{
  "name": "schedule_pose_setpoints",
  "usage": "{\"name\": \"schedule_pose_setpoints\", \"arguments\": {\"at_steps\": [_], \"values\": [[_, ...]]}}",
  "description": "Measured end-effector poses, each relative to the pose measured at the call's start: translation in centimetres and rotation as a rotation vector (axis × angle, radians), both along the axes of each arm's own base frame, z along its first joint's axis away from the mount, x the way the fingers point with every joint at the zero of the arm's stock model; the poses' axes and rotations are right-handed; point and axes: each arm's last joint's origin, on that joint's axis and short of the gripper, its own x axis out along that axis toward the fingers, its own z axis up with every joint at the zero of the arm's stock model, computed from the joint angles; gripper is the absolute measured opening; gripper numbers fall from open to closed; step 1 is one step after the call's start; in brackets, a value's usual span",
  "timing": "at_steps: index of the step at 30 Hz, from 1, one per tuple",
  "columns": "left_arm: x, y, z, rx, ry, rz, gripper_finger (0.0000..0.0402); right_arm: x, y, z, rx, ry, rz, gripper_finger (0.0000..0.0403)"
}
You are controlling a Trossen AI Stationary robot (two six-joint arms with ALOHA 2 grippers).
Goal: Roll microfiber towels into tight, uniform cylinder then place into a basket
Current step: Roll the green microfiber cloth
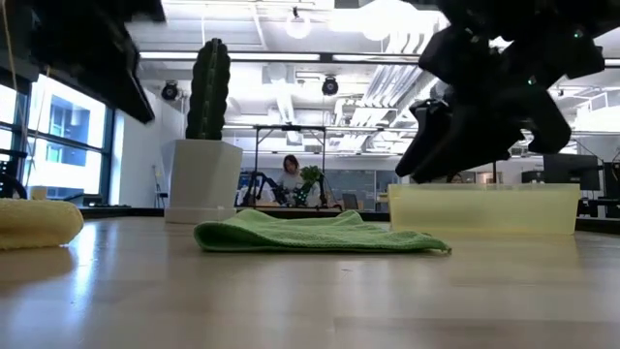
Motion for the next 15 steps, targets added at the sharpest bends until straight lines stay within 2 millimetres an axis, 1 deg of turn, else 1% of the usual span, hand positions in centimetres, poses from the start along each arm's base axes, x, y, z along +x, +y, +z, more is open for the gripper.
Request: {"name": "schedule_pose_setpoints", "arguments": {"at_steps": [2, 3, 5, 7, 8, 11, 15], "values": [[-0.1, 1.1, -1.4, -0.116, -0.128, 0.014, 0.0104, -0.1, -0.2, -0.1, 0.010, 0.016, -0.021, 0.0177], [0.2, 1.4, -2.1, -0.183, -0.199, -0.017, 0.0104, -0.1, -0.3, -0.2, 0.009, 0.027, -0.025, 0.0177], [1.3, 1.7, -2.9, -0.275, -0.340, -0.136, 0.0103, -0.2, -0.4, -0.3, 0.003, 0.037, -0.023, 0.0177], [2.5, 1.7, -3.2, -0.287, -0.470, -0.266, 0.0103, -0.2, -0.3, -0.3, 0.002, 0.038, -0.019, 0.0177], [3.1, 1.6, -3.2, -0.274, -0.507, -0.322, 0.0103, -0.2, -0.3, -0.3, 0.004, 0.038, -0.016, 0.0177], [4.3, 1.2, -4.0, -0.204, -0.519, -0.420, 0.0104, -0.2, -0.3, -0.3, 0.003, 0.039, -0.017, 0.0177], [5.8, 0.8, -5.8, -0.182, -0.436, -0.441, 0.0115, -0.2, -0.3, -0.3, 0.024, 0.037, -0.030, 0.0177]]}}
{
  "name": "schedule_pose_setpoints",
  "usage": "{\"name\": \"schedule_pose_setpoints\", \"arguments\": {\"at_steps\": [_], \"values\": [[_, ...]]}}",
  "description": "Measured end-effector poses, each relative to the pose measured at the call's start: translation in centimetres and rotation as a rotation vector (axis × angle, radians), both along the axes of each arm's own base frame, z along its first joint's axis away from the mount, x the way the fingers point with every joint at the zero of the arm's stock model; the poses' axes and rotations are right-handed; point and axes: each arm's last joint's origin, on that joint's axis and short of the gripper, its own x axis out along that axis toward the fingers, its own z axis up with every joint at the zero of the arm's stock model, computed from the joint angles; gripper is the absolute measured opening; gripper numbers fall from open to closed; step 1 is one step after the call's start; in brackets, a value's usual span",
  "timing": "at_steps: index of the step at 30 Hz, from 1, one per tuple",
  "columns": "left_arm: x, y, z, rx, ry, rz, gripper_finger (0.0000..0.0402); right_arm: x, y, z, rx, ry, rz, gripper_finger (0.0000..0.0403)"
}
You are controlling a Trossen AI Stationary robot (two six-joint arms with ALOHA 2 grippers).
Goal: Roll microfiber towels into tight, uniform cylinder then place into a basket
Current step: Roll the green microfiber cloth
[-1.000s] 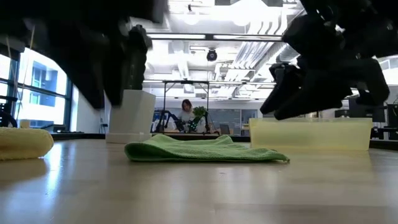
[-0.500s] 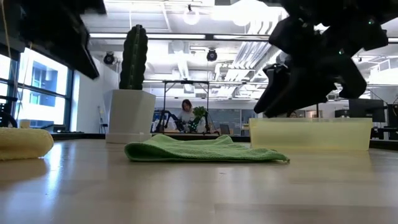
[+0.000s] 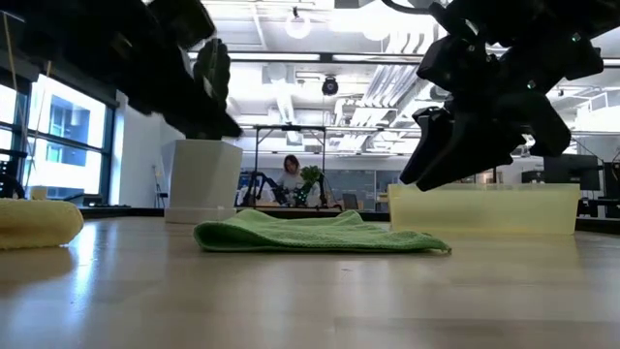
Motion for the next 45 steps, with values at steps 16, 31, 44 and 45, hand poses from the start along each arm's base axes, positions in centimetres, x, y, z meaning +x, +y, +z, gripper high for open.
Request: {"name": "schedule_pose_setpoints", "arguments": {"at_steps": [16, 31, 44, 45], "values": [[4.5, -3.3, -2.9, 0.151, 0.336, -0.192, 0.0177, -0.4, 1.8, -0.2, 0.041, 0.032, 0.321, 0.0177], [4.2, -3.5, -4.2, 0.089, 0.418, -0.212, 0.0174, 1.0, 3.1, -2.9, 0.017, 0.003, 0.398, 0.0177], [4.7, -3.6, -5.5, 0.041, 0.424, -0.190, 0.0174, 1.0, 2.9, -3.2, -0.034, 0.013, 0.453, 0.0177], [4.7, -3.6, -5.5, 0.041, 0.423, -0.183, 0.0174, 1.1, 2.9, -3.4, -0.034, 0.017, 0.449, 0.0177]]}}
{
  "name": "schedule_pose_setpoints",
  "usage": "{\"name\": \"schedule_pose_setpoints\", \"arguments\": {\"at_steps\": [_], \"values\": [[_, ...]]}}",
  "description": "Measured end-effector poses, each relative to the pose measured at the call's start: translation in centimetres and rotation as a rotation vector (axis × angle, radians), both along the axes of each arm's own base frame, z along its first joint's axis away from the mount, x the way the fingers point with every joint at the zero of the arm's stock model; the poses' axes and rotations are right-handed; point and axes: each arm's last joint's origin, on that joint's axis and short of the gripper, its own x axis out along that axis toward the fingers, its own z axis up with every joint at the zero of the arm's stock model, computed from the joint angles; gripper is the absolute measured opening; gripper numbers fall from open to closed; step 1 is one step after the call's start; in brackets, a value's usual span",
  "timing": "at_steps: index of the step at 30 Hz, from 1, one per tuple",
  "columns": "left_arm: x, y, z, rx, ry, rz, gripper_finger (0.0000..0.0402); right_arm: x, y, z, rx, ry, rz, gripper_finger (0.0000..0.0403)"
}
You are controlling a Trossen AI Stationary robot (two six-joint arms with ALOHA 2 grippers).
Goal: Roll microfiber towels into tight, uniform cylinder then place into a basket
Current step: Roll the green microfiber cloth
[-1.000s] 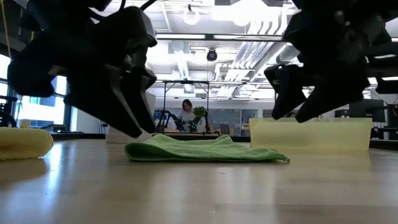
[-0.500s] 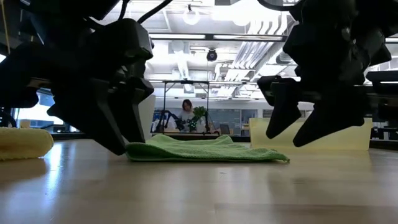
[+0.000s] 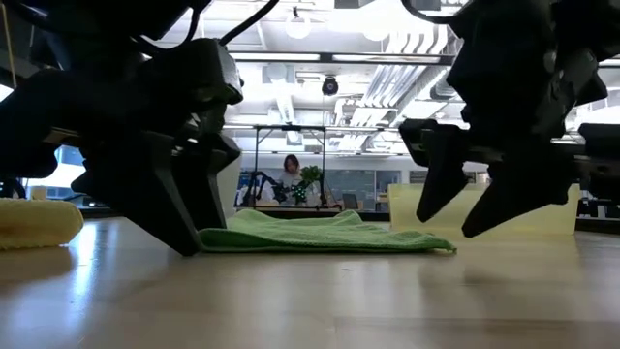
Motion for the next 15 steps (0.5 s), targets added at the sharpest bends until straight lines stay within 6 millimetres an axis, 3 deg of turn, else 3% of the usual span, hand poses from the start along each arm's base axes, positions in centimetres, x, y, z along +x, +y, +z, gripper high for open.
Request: {"name": "schedule_pose_setpoints", "arguments": {"at_steps": [15], "values": [[0.1, 0.0, 0.0, 0.010, -0.015, 0.029, 0.0160, 0.6, -1.4, -2.2, 0.064, 0.101, -0.162, 0.0164]]}}
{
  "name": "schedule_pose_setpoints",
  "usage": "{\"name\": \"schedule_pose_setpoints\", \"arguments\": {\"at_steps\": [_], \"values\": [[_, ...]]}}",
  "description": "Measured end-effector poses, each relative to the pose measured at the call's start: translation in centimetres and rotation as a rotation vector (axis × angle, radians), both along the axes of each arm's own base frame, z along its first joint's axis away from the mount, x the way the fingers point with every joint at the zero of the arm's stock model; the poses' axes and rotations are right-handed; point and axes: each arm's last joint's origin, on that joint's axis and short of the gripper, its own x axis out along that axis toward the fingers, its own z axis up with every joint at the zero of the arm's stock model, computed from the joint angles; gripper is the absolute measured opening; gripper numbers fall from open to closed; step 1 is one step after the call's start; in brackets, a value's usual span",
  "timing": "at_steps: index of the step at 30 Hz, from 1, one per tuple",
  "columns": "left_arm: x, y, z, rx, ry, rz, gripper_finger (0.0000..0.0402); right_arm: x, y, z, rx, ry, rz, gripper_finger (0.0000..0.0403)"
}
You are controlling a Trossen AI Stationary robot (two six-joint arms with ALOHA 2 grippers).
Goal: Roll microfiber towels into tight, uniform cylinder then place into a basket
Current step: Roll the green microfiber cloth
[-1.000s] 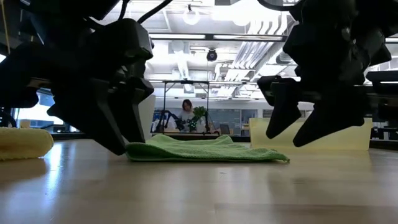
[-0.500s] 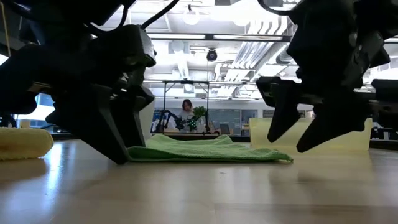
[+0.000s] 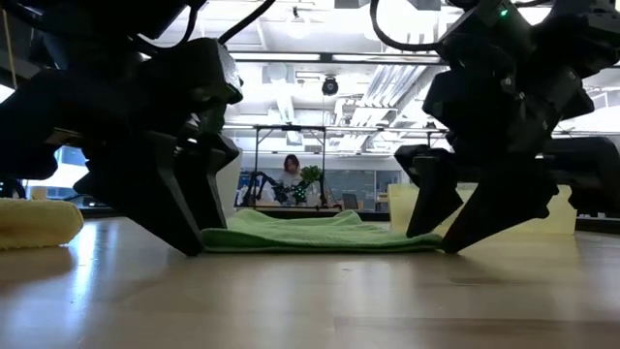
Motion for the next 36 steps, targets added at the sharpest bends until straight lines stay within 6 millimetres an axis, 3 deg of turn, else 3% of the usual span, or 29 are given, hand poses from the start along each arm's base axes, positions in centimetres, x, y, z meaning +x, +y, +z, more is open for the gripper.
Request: {"name": "schedule_pose_setpoints", "arguments": {"at_steps": [11, 16, 26, 36], "values": [[-0.1, -0.6, 0.0, 0.030, -0.018, 0.026, 0.0040, -0.1, -0.2, -0.2, 0.031, 0.031, -0.105, 0.0009], [-0.2, -1.2, 0.3, 0.015, -0.056, 0.028, 0.0006, 0.1, -0.3, 0.0, 0.101, 0.042, -0.136, 0.0013], [-0.6, -1.1, 2.9, -0.129, -0.114, 0.157, 0.0009, 1.2, -0.9, 1.8, 0.261, 0.100, -0.125, 0.0002], [-0.6, 0.5, 3.1, -0.333, -0.075, 0.454, 0.0009, 2.4, -1.8, 3.0, 0.395, 0.131, -0.214, 0.0001]]}}
